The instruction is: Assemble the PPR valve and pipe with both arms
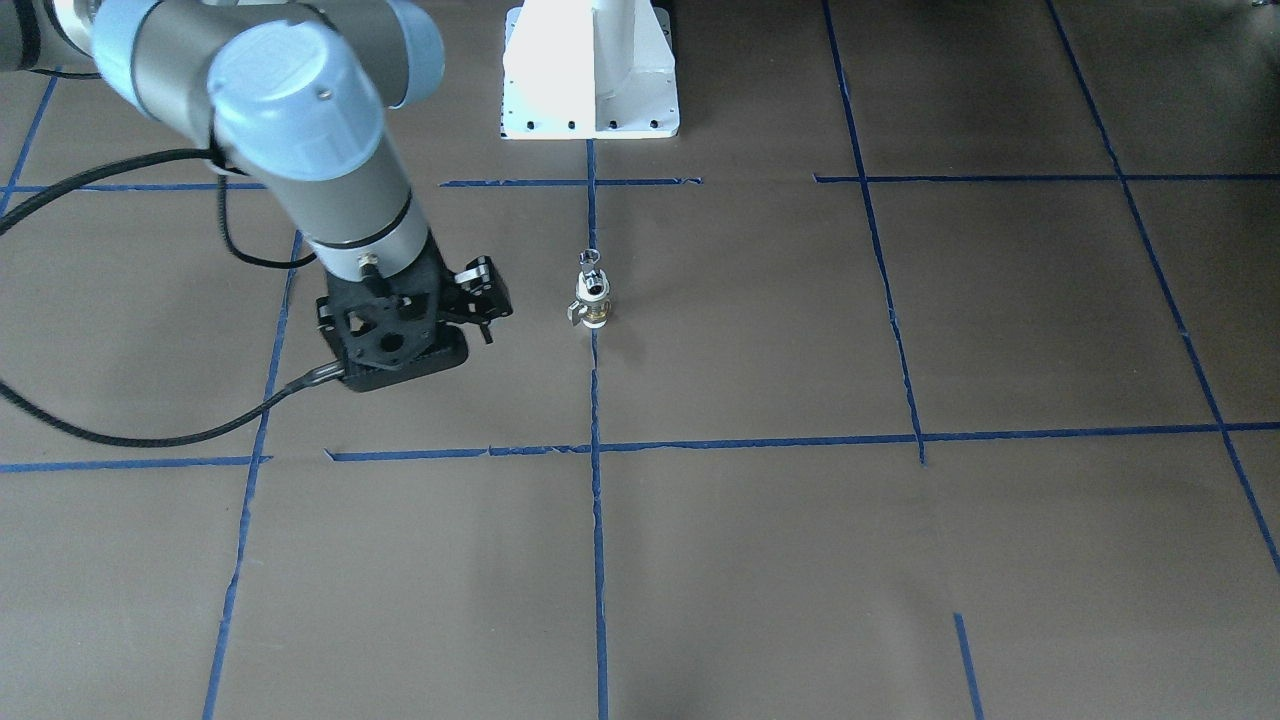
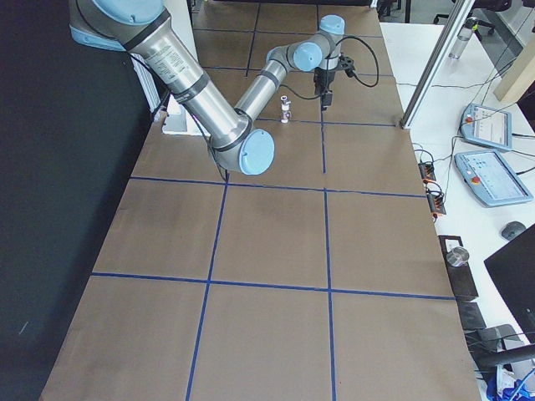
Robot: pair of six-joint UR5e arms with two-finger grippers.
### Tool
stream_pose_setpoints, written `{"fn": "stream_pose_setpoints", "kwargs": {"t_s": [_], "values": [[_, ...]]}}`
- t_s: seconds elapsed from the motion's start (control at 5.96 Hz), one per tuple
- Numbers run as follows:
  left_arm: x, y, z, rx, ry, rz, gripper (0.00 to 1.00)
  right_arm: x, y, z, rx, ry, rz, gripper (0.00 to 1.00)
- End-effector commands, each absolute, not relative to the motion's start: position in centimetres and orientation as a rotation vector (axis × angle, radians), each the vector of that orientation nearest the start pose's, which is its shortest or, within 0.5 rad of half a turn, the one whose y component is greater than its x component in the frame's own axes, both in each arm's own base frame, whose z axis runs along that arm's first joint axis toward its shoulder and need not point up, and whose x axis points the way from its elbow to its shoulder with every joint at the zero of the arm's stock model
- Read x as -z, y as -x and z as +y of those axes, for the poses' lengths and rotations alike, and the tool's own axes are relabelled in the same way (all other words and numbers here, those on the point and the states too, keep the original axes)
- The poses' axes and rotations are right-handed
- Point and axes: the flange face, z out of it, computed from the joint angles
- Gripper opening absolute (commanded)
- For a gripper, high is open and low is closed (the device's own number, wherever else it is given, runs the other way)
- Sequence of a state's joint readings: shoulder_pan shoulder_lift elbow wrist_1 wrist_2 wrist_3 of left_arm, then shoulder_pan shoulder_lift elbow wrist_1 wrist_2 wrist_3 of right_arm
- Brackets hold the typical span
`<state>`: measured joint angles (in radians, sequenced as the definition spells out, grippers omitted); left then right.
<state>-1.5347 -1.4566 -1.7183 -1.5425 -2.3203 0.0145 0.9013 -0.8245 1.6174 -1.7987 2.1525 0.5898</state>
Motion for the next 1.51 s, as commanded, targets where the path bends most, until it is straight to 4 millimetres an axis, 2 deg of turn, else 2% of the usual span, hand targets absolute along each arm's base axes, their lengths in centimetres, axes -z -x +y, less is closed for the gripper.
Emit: {"fn": "stream_pose_setpoints", "kwargs": {"t_s": [0.0, 0.17, 0.34, 0.5, 0.67, 0.84, 1.01, 1.17, 1.34], "values": [[-65.6, 4.9, -44.4, -0.047, 0.009, 0.753, 1.00, -32.7, 26.0, -63.0, 0.332, -0.113, -0.717, 1.00], [-65.5, 4.9, -44.3, -0.049, 0.007, 0.753, 1.00, -38.7, 19.6, -63.4, 0.440, -0.131, -0.698, 1.00], [-65.8, 4.9, -44.3, -0.049, 0.010, 0.752, 1.00, -45.9, 14.5, -61.5, 0.528, -0.117, -0.728, 1.00], [-65.6, 4.9, -44.4, -0.051, 0.005, 0.750, 1.00, -51.0, 8.8, -59.4, 0.538, -0.113, -0.770, 1.00], [-65.3, 4.8, -44.6, -0.055, 0.000, 0.752, 1.00, -56.6, 1.2, -56.0, 0.437, -0.090, -0.785, 1.00], [-64.9, 4.8, -44.6, -0.059, -0.007, 0.752, 1.00, -60.7, -3.3, -52.7, 0.359, -0.056, -0.784, 1.00], [-64.8, 4.7, -44.5, -0.060, -0.006, 0.752, 1.00, -64.5, -6.1, -48.6, 0.272, -0.011, -0.791, 1.00], [-64.9, 4.6, -44.5, -0.061, -0.004, 0.752, 1.00, -66.3, -6.8, -45.2, 0.251, -0.025, -0.790, 1.00], [-65.0, 4.6, -44.5, -0.061, -0.003, 0.752, 1.00, -66.6, -6.8, -44.1, 0.242, -0.016, -0.790, 1.00]]}}
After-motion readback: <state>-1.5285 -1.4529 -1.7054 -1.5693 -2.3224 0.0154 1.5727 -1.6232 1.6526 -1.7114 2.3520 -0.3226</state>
